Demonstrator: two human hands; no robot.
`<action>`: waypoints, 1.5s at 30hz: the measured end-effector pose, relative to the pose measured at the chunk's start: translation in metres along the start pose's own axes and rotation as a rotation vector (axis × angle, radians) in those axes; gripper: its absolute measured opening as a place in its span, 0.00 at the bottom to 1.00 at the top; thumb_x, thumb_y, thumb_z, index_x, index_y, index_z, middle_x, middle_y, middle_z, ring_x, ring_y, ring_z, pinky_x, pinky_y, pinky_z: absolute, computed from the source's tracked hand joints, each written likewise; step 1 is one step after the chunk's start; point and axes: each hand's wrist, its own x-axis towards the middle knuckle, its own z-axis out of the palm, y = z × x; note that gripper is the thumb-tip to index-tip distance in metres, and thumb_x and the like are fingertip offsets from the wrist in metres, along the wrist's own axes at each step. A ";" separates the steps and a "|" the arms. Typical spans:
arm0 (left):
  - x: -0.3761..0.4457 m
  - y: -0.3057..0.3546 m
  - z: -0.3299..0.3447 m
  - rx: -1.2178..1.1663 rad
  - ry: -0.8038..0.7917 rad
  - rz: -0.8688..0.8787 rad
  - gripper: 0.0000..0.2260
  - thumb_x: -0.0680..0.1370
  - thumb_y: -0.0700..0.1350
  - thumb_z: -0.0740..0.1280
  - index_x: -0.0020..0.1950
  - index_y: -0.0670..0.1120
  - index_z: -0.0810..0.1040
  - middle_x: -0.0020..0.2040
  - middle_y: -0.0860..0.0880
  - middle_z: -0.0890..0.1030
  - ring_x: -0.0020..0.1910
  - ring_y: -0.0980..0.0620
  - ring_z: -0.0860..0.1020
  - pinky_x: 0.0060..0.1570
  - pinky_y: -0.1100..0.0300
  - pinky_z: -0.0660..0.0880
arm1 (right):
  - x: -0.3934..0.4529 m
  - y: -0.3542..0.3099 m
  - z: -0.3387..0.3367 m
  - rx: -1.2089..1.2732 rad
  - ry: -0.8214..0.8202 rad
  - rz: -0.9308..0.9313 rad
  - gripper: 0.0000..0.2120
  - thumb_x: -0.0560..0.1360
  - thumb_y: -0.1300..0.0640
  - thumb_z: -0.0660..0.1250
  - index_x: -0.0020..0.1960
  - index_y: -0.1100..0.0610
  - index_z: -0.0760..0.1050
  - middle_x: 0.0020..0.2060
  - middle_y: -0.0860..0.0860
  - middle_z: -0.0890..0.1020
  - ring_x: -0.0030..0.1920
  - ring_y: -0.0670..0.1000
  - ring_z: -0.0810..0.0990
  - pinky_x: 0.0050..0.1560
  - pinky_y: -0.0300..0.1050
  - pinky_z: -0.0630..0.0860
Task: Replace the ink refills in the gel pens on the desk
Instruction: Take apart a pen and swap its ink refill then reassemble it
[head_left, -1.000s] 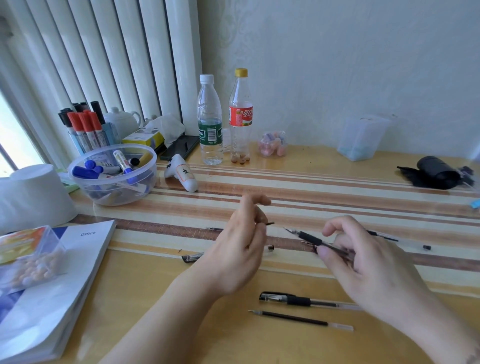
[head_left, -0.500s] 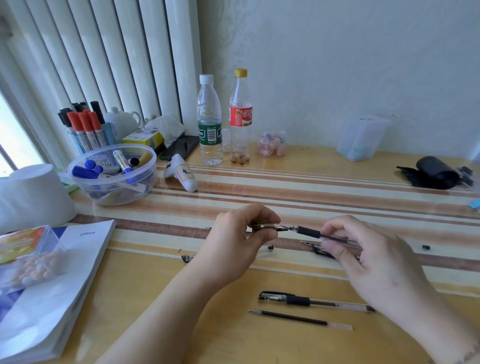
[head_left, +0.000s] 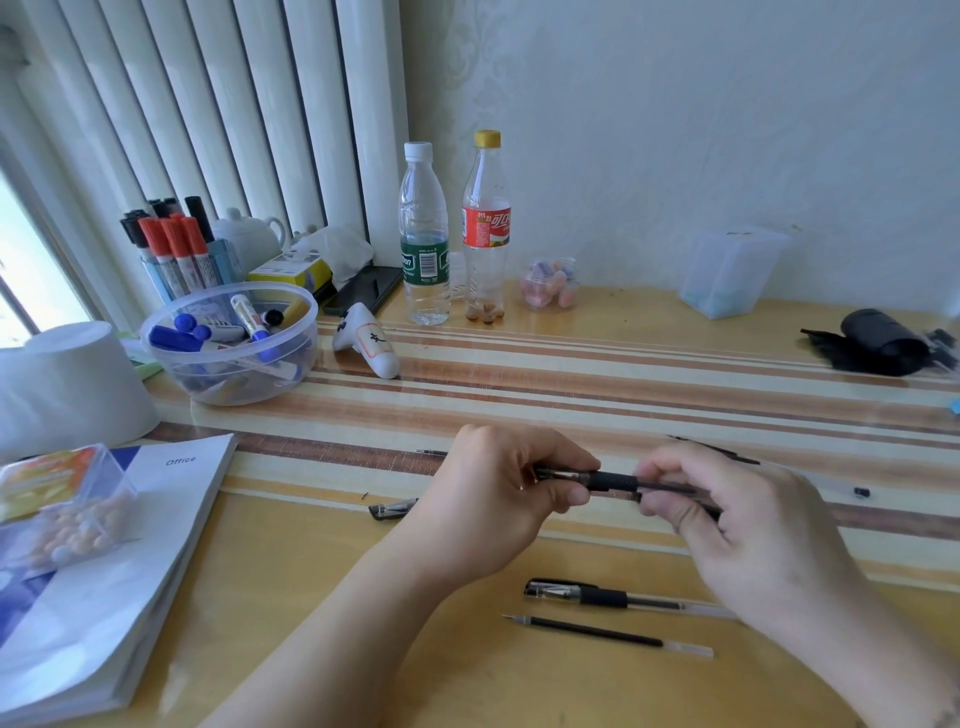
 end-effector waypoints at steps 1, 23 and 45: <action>0.000 0.000 -0.001 0.011 0.003 0.008 0.08 0.73 0.41 0.74 0.49 0.51 0.85 0.40 0.55 0.85 0.41 0.59 0.81 0.43 0.71 0.74 | 0.000 -0.001 0.001 0.004 -0.003 0.003 0.08 0.69 0.57 0.73 0.46 0.47 0.79 0.32 0.36 0.83 0.33 0.39 0.82 0.33 0.45 0.80; 0.015 -0.050 -0.046 0.493 0.328 -0.453 0.09 0.76 0.47 0.67 0.45 0.63 0.78 0.41 0.57 0.76 0.53 0.46 0.75 0.53 0.45 0.75 | 0.017 0.082 -0.037 -0.212 -0.071 0.512 0.04 0.75 0.50 0.67 0.49 0.44 0.78 0.47 0.48 0.81 0.43 0.52 0.76 0.36 0.45 0.69; 0.018 -0.055 -0.035 0.675 0.119 -0.498 0.15 0.82 0.46 0.56 0.59 0.63 0.77 0.62 0.57 0.73 0.62 0.49 0.64 0.54 0.50 0.58 | 0.014 0.113 -0.012 -0.323 -0.146 0.558 0.04 0.74 0.49 0.67 0.44 0.39 0.75 0.46 0.46 0.80 0.45 0.50 0.77 0.40 0.50 0.79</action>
